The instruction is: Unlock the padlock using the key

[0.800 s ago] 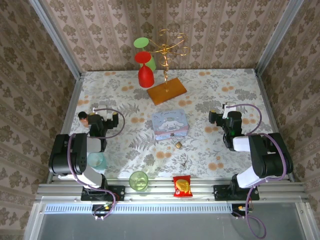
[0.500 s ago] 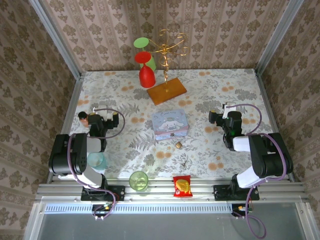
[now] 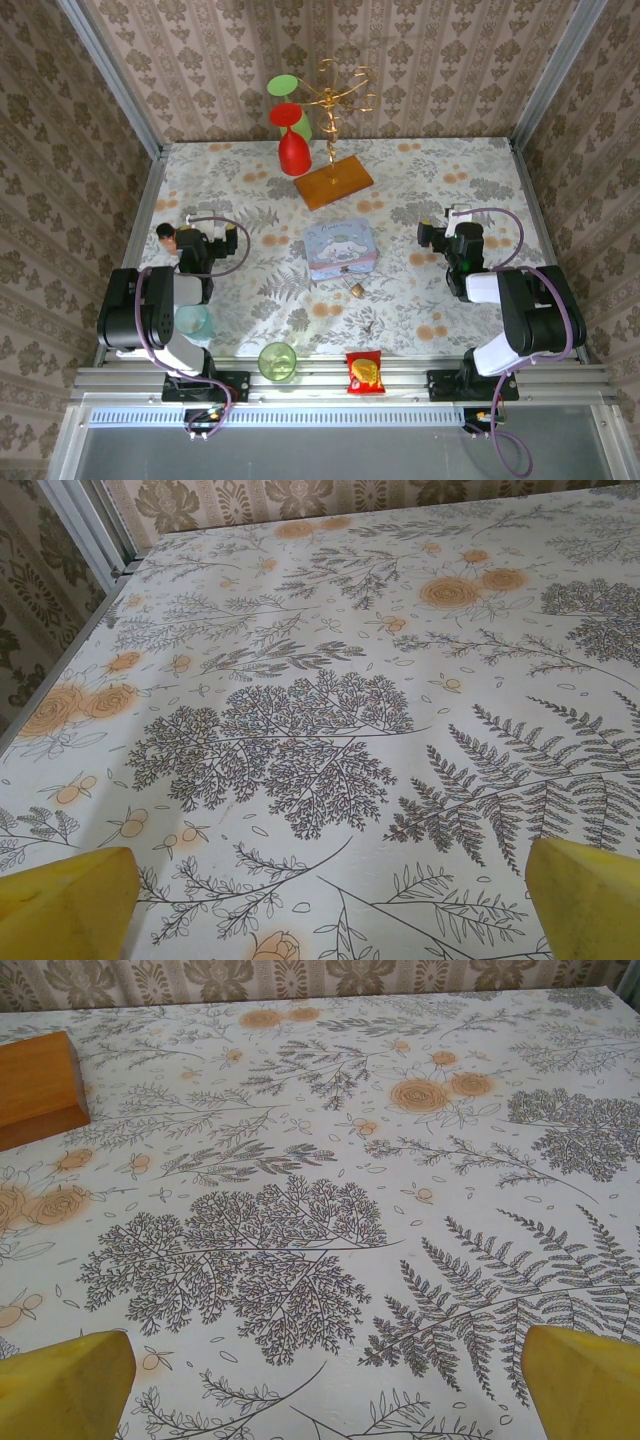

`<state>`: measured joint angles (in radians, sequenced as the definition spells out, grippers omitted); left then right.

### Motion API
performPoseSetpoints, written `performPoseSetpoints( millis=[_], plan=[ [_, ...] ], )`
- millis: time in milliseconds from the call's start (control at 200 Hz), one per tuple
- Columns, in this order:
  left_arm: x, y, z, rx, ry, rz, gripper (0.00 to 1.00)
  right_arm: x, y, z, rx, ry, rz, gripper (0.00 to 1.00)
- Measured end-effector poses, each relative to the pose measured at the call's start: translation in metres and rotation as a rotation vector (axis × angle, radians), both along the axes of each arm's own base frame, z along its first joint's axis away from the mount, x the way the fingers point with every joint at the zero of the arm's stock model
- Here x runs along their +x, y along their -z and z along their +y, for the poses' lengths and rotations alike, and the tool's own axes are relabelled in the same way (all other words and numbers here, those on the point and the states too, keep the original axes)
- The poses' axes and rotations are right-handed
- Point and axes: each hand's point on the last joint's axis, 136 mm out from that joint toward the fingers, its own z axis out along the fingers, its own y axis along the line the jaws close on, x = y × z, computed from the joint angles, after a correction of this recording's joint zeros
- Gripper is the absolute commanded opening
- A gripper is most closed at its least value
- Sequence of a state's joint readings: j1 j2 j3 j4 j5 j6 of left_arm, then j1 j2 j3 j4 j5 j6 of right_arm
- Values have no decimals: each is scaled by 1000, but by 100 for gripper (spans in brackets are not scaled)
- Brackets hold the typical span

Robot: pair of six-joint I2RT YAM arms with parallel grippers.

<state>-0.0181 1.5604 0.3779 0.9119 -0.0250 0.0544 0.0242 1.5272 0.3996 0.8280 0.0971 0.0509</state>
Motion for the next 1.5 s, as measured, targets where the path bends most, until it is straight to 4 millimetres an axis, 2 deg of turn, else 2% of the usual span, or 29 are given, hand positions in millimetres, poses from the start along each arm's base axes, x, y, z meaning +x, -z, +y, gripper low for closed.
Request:
performPoseSetpoints(
  millis=[435, 505, 575, 705, 880, 975, 1065, 1170, 1290, 1405, 1500],
  plan=[
    [0, -1, 0, -3, 4, -1, 100, 0, 0, -1, 1, 4, 0, 100],
    [-2, -7, 1, -2, -2, -6, 100, -1, 0, -1, 3, 7, 1, 100],
    [-5, -22, 2, -1, -4, -27, 100, -3, -5, -2, 2, 10, 3, 100],
    [-9, -55, -4, 9, -3, -91, 100, -8, -36, -4, 16, 28, -18, 100],
    [-11, -94, -26, -22, 43, -127, 100, 5, -101, -13, 130, 120, -31, 100],
    [-9, -121, -37, -101, 57, -93, 100, 4, -115, -9, 210, 119, 12, 100],
    [-14, -155, -48, -180, 92, -114, 100, -7, -112, 8, 301, 60, 77, 99],
    [-34, -170, -67, -281, 168, -112, 100, -29, -100, 38, 385, -24, 168, 97],
    [-54, -162, -101, -376, 278, -22, 100, -58, -89, 87, 419, -140, 280, 93],
    [-83, -142, -153, -416, 414, 111, 100, -93, -78, 138, 411, -259, 390, 84],
    [-110, -137, -192, -452, 525, 179, 100, -123, -61, 165, 385, -311, 478, 79]
  ],
)
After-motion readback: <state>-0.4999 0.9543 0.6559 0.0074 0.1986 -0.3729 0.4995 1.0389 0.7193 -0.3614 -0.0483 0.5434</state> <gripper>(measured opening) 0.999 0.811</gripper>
